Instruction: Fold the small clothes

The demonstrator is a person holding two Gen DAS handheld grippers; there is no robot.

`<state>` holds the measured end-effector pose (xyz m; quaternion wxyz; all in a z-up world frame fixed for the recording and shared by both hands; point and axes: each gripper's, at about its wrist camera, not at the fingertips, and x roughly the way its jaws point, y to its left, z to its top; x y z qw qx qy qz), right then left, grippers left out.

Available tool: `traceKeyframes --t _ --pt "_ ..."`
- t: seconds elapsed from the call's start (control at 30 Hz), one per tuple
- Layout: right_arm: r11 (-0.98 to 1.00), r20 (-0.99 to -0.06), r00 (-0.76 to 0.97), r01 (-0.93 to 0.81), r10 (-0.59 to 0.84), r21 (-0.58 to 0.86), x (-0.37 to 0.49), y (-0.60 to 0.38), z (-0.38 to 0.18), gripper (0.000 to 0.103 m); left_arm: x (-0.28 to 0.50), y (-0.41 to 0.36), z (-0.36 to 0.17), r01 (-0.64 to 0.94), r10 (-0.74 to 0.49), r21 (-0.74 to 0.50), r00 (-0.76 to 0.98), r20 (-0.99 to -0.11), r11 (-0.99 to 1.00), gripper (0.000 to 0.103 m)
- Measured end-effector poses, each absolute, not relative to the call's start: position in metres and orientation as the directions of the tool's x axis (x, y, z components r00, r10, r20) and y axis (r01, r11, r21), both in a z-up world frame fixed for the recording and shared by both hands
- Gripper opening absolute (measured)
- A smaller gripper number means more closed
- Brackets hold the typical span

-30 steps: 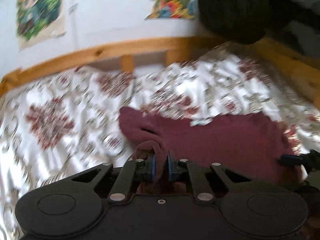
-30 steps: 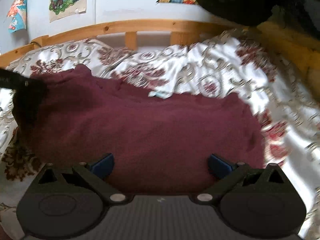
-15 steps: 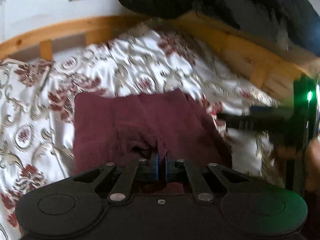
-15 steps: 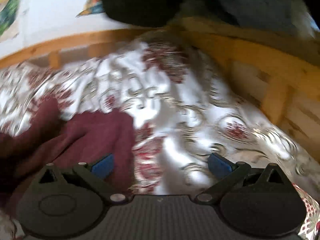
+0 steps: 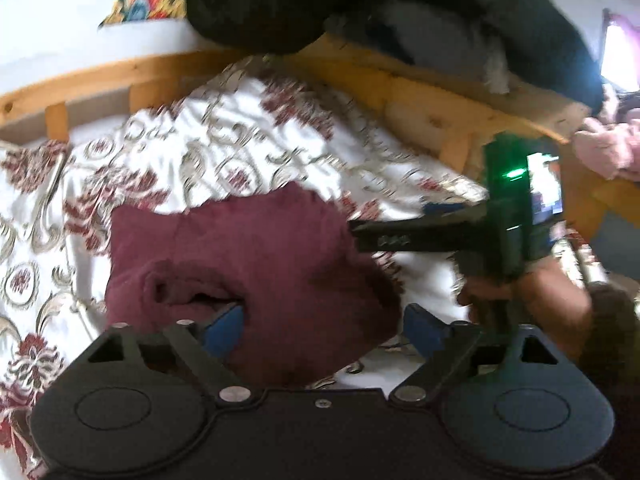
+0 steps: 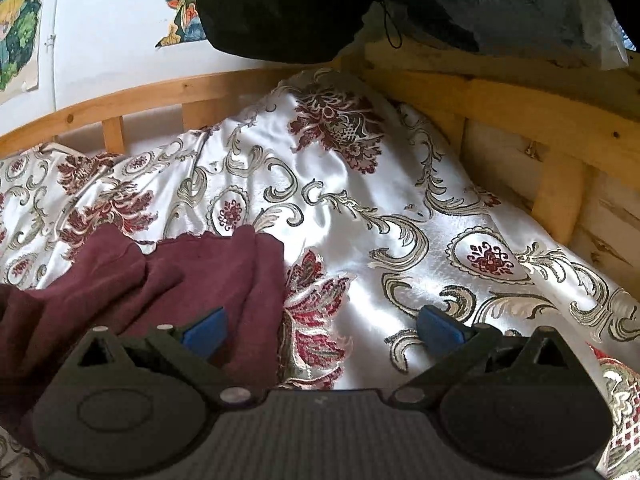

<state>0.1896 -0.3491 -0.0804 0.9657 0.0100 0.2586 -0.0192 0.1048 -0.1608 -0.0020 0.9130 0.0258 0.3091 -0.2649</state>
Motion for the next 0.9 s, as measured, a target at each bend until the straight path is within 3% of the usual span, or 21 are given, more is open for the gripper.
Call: traceKeyframes --t 0.1,0.2,0.3,0.43,0.57,0.77,0.9 --pt "0.999 -0.488 0.872 0.051 -0.039 0.011 0.188 -0.348 -0.081 0.103 0.095 -0.159 0.005 0.500 -0.454 -0.067 0.714 -0.533 0.864 0.102" --pt "0.994 -0.451 0.892 0.075 -0.030 0.082 0.184 -0.351 -0.079 0.103 0.094 -0.150 0.012 0.430 -0.377 -0.011 0.780 -0.499 0.903 0.102" --pt "0.983 -0.382 0.924 0.053 0.019 0.177 0.175 -0.352 -0.074 0.103 0.103 -0.132 0.014 0.345 -0.318 -0.040 0.804 -0.502 0.938 0.102" --pt "0.942 -0.290 0.938 -0.090 0.189 0.323 0.168 -0.346 -0.069 0.103 0.113 -0.107 0.006 0.256 -0.260 -0.084 0.804 -0.535 0.963 0.102" --pt "0.804 -0.233 0.863 -0.276 0.449 0.527 0.178 -0.336 -0.079 0.103 0.122 -0.095 -0.011 0.261 -0.218 -0.020 0.758 -0.614 0.965 0.102" --pt "0.762 -0.322 0.759 -0.331 0.565 0.556 0.198 -0.306 -0.095 0.103 0.128 -0.094 -0.031 0.294 -0.185 0.050 0.716 -0.673 0.954 0.102" --pt "0.723 -0.388 0.696 -0.275 0.604 0.634 0.227 -0.301 -0.110 0.093 0.133 -0.101 -0.036 0.330 -0.168 0.112 0.710 -0.683 0.937 0.102"
